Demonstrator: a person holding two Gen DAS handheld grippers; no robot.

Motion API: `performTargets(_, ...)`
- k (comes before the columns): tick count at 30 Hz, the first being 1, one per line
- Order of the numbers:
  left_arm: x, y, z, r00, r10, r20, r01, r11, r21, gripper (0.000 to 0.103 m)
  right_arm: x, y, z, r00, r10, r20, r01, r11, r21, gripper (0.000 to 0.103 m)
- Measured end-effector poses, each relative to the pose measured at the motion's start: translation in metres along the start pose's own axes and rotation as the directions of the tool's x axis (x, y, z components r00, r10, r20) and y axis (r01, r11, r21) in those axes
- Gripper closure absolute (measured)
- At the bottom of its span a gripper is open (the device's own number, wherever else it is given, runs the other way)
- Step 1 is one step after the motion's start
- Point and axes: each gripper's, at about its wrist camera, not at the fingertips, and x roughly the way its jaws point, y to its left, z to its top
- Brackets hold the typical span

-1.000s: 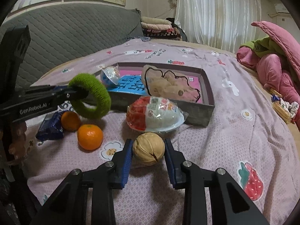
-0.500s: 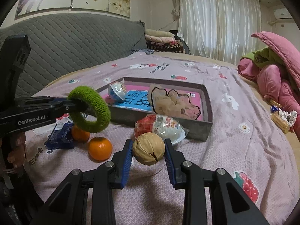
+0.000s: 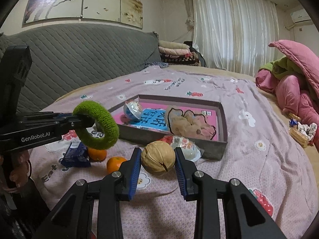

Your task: Organize objects

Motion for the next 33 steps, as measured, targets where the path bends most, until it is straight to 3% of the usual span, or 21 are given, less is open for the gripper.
performTargets(11, -0.014, -0.002, 0.007, 0.999, 0.018, 0.036, -0.018, 1.0, -0.005, 0.09, -0.009, -0.001, 0.011, 0.999, 0.015, 0.039, -0.015, 1.0, 0.015, 0.069)
performTargets(17, -0.018, 0.0, 0.01, 0.999, -0.029, 0.039, 0.03, 0.999, -0.036, 0.089, -0.008, 0.003, 0.02, 0.998, 0.025, 0.056, -0.025, 1.0, 0.002, 0.069)
performTargets(33, -0.029, -0.01, 0.02, 0.998, 0.013, 0.057, -0.013, 1.0, -0.016, 0.089, -0.015, 0.003, 0.025, 0.997, -0.009, 0.079, 0.008, 1.0, 0.002, 0.069)
